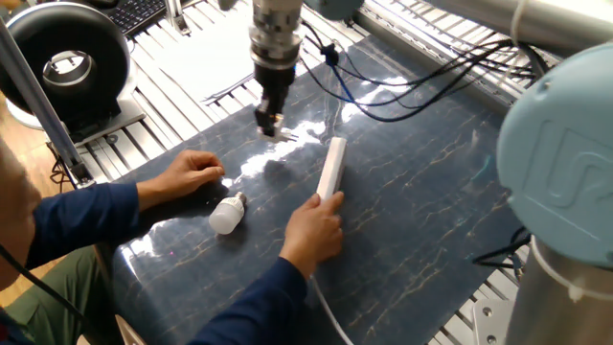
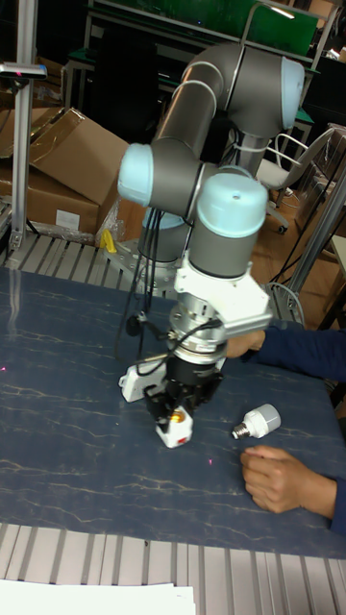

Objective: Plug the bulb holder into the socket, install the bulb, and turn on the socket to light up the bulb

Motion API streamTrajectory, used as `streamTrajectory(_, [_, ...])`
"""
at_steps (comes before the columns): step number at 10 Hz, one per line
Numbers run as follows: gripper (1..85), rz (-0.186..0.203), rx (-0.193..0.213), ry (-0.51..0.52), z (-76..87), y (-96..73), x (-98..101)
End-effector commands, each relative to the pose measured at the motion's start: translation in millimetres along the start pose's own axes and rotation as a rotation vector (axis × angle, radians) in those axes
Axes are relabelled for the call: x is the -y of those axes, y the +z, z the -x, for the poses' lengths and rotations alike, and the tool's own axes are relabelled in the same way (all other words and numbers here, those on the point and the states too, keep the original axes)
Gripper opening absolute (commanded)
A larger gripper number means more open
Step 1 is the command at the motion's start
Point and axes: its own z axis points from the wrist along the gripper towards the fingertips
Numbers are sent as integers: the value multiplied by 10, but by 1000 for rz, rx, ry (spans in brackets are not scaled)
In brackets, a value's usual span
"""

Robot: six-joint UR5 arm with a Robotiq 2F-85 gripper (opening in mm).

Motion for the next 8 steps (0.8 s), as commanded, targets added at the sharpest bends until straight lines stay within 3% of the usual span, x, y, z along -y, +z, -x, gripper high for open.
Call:
streamTrajectory(1, [13,-24,-10,1,-257,92,108])
streamTrajectory(6, [13,-36,-31,13,-364,94,129])
streamTrajectory(8, [13,-21,-30,48,-331,147,4])
